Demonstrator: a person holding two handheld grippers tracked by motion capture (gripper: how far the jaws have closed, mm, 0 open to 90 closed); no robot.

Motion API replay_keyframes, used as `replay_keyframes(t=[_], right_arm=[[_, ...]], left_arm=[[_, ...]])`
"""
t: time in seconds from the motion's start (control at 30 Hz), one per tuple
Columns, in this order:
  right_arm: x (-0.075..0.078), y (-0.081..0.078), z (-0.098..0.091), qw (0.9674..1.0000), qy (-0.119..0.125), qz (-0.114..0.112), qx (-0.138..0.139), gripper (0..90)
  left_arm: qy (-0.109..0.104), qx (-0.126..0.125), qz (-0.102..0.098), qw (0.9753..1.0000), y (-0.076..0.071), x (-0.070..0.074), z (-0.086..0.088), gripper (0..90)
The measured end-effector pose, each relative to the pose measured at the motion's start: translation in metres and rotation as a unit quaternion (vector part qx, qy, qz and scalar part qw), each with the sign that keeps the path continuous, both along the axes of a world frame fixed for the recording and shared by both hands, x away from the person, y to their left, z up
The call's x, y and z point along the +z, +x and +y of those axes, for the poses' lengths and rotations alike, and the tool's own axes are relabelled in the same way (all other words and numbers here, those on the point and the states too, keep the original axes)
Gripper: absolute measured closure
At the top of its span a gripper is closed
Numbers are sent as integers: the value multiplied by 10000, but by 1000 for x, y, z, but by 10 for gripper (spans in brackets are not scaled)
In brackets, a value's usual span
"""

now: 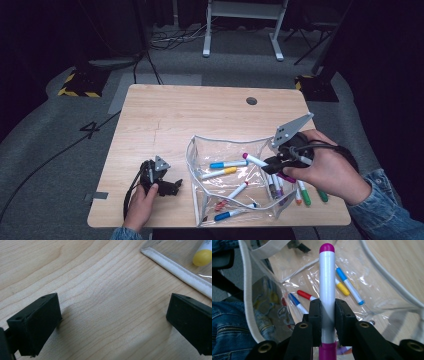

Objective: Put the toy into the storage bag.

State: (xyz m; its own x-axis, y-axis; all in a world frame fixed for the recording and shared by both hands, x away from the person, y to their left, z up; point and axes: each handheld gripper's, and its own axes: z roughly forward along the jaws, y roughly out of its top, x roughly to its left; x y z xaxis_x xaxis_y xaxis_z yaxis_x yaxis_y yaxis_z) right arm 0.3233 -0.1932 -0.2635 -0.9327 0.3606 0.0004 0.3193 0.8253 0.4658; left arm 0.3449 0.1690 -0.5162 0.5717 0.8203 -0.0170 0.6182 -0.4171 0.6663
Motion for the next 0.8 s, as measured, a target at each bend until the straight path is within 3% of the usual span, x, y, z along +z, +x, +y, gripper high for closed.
replay_keyframes(t=[0.4,0.8], right_arm=[[-28,0,40,9979,-351,307,459,770],[-67,6,70,9925,-774,611,718,770]], left_arm=[[-1,2,-2,10000,0,0,0,0],[-8,-6,3,10000,0,0,0,0]])
